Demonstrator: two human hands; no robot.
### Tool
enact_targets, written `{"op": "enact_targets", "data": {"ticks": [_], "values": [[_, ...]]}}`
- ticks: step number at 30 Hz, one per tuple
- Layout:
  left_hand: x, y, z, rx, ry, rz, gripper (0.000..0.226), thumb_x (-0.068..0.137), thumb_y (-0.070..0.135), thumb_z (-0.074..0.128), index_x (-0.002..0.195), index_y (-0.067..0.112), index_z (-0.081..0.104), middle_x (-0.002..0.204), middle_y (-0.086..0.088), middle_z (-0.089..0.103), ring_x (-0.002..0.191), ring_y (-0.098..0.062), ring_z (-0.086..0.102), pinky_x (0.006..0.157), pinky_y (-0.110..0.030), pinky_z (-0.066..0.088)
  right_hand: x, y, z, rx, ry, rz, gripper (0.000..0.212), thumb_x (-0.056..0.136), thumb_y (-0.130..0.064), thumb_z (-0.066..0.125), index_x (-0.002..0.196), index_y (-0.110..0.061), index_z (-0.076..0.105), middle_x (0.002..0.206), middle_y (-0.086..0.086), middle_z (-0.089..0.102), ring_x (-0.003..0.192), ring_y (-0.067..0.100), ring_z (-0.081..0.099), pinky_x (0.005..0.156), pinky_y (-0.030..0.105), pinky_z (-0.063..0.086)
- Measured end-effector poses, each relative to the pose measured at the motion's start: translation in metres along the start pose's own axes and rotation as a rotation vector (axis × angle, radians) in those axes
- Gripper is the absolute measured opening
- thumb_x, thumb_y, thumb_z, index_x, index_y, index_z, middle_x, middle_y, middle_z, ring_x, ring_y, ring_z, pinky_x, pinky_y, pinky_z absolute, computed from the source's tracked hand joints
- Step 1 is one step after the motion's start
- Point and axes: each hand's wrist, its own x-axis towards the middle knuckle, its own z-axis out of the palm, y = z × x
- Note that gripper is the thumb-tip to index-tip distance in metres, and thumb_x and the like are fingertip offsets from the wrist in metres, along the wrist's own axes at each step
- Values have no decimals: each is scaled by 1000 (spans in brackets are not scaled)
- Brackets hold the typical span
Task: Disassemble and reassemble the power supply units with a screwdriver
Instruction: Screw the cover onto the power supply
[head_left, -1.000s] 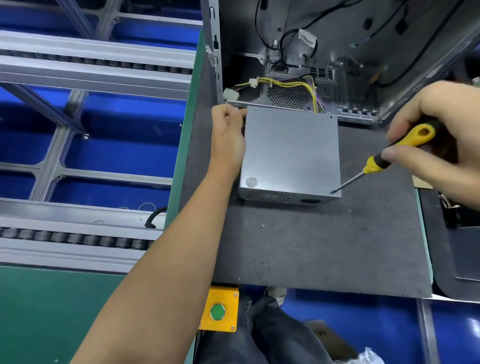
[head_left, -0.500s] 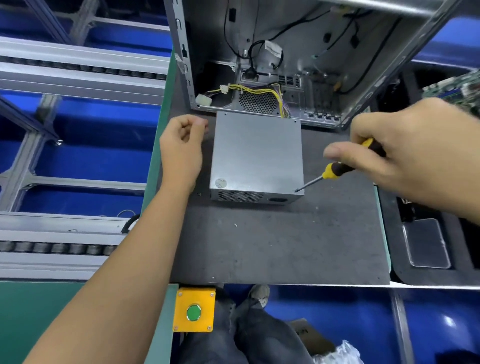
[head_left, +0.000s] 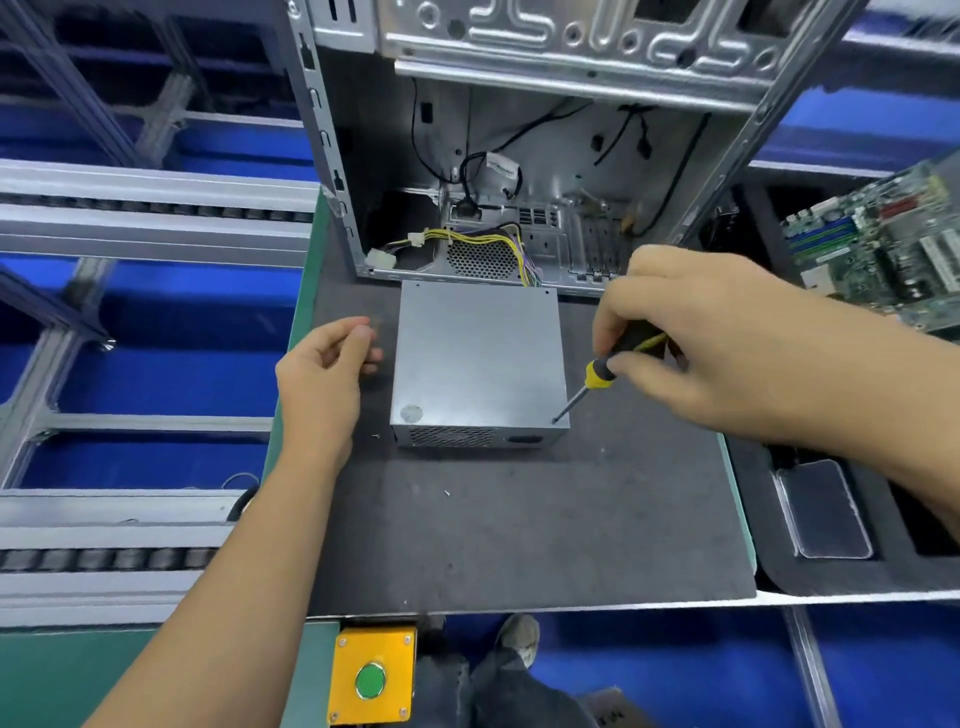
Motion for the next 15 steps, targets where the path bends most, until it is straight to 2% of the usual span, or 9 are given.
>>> {"op": "enact_targets", "data": {"ticks": [2, 3, 5, 6, 8, 11, 14, 15], "values": [[-1, -1, -2, -5, 1, -12, 10, 97, 18, 64, 100, 20, 73, 82, 7, 75, 74, -7, 68, 69, -15, 52, 0, -1, 2, -18, 59, 55, 24, 78, -54, 55, 76, -31, 61, 67, -14, 49, 63, 2, 49, 62, 33, 45], [-2, -2, -2, -4, 3, -17, 10, 97, 19, 63, 100, 19, 73, 81, 8, 74, 73, -7, 67, 68, -15, 52, -1, -2, 4, -43, 78, 87, 34, 77, -63, 49, 72, -31, 58, 60, -13, 50, 58, 9, 50, 59, 33, 44], [-5, -1, -2, 11, 5, -26, 12, 98, 21, 62, 95, 18, 73, 78, 9, 73, 71, -7, 66, 67, -17, 52, -4, -1, 10, -108, 101, 103, 50, 77, -78, 36, 70, -31, 50, 55, -12, 52, 54, 18, 50, 58, 34, 45], [-5, -1, -1, 18, 6, -34, 14, 98, 23, 61, 93, 17, 72, 77, 9, 72, 71, -7, 66, 66, -17, 52, -6, 0, 11, -95, 106, 95, 52, 77, -81, 33, 71, -32, 47, 54, -12, 53, 53, 16, 51, 58, 36, 47], [-6, 1, 0, 17, 14, -48, 19, 99, 26, 60, 89, 14, 71, 74, 10, 71, 67, -7, 64, 63, -17, 52, -8, 3, 11, -11, 87, 73, 39, 75, -72, 39, 79, -34, 43, 59, -13, 55, 55, 7, 51, 55, 37, 47], [-6, 3, 2, 16, 18, -51, 21, 98, 28, 62, 88, 12, 70, 73, 10, 70, 66, -6, 62, 61, -17, 51, -7, 4, 6, 96, 39, 16, 21, 74, -49, 45, 86, -34, 42, 82, -18, 51, 70, 5, 51, 56, 30, 42], [-5, 4, 0, -10, -6, -45, 10, 95, 21, 66, 90, 15, 73, 75, 7, 73, 68, -6, 64, 64, -17, 52, -5, 7, 5, 126, 69, -25, 13, 78, -27, 59, 85, -34, 51, 82, -18, 51, 72, 1, 52, 60, 15, 40], [-5, 4, -1, -15, -18, -43, 7, 94, 18, 67, 91, 17, 74, 77, 5, 73, 69, -6, 65, 66, -17, 52, -5, 8, 4, 118, 90, -19, 11, 78, -29, 63, 83, -34, 53, 82, -20, 54, 69, 1, 54, 61, 13, 41]]}}
